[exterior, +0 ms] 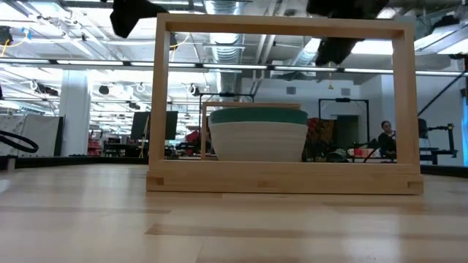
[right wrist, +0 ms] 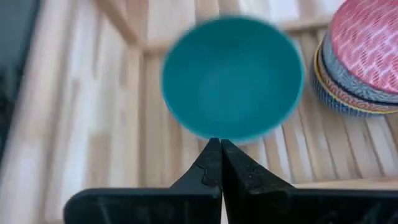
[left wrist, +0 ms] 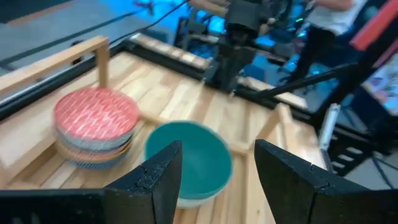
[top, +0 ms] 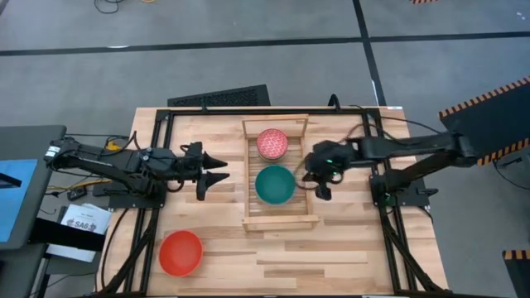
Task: Place and stack bowls onto a shelf
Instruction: Stack the orange bowl on top of the green bowl on the shelf
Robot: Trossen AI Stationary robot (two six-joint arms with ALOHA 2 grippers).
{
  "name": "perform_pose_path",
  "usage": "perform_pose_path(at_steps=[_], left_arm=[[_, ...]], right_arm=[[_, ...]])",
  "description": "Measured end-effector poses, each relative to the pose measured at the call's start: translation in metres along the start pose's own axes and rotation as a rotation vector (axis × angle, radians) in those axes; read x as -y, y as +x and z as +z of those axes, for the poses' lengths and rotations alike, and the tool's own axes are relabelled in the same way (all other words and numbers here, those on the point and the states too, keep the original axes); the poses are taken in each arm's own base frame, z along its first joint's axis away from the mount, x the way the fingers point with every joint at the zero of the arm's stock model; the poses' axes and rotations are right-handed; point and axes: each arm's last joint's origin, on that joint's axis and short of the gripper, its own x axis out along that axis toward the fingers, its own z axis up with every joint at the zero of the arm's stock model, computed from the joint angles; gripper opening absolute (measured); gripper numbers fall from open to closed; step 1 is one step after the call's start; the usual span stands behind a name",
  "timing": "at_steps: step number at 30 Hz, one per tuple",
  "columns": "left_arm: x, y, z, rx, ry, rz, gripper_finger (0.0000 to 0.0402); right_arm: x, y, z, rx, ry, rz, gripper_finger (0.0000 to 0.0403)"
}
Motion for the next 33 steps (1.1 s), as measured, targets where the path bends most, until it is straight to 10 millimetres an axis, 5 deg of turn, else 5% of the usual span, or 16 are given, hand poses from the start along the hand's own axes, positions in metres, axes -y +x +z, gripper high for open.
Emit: perform_pose_path(at_steps=[11, 19, 33], left_arm=[[-0.001, 0.007, -0.017, 0.111, -0.038, -0.161, 0.0185], [-0.002, 0.008, -0.018, 0.121, 0.142, -0.116, 0.0185], [-0.002, 0.008, -0.015, 0.155, 0.124, -0.080, 0.0185]], right_arm=[[-0.017, -0.024, 0.006, 0.618, 0.245, -0.032, 0.0033], [-0.018, -0.023, 0.019, 0.736, 0.261, 0.007, 0.0033], [-0.017, -0.021, 0.017, 0.718, 0.261, -0.003, 0.0035]])
